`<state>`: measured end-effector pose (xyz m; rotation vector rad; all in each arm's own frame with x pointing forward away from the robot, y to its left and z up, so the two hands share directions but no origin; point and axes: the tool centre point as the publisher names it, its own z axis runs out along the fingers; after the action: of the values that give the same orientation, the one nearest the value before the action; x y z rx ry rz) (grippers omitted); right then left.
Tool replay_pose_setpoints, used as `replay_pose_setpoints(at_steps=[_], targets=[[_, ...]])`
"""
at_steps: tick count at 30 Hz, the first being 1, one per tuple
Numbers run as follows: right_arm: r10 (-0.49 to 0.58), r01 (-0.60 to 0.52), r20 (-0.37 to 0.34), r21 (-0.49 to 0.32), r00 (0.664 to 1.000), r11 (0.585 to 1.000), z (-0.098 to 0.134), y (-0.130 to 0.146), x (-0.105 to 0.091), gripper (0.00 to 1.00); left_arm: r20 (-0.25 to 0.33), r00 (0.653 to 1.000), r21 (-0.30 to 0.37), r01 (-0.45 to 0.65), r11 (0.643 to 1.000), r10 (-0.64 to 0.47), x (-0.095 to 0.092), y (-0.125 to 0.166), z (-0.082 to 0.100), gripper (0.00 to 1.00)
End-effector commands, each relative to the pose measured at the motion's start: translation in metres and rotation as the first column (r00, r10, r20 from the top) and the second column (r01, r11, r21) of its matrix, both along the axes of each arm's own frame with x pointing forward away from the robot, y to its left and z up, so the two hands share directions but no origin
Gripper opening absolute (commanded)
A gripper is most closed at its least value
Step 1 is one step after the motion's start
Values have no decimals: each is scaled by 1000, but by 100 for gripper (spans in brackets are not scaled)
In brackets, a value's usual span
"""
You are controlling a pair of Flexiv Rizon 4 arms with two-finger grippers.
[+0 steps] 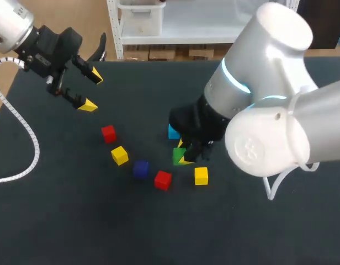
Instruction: Place the blue cubes, place green cubes on the blue cubes, place the yellow cubes on the green cubes, then place the red cubes on the yellow cubes, and place purple cube on the red cubes.
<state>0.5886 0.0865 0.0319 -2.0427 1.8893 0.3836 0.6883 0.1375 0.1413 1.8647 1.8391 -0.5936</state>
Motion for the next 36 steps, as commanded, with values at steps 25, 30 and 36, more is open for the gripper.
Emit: replay_pose_setpoints(at_steps=[25,30,36], targets=[[-19,19,-1,-63,1000,998,-30,12,15,0,3,1000,-3,2,1000,-2,0,1,0,100],[-22,22,5,-61,1000,998,-33,16,15,0,3,1000,-3,2,1000,-2,0,1,0,100],[-40,42,24,-50,999,998,-36,17,19,3,3,1000,-3,2,1000,-2,0,1,0,100]])
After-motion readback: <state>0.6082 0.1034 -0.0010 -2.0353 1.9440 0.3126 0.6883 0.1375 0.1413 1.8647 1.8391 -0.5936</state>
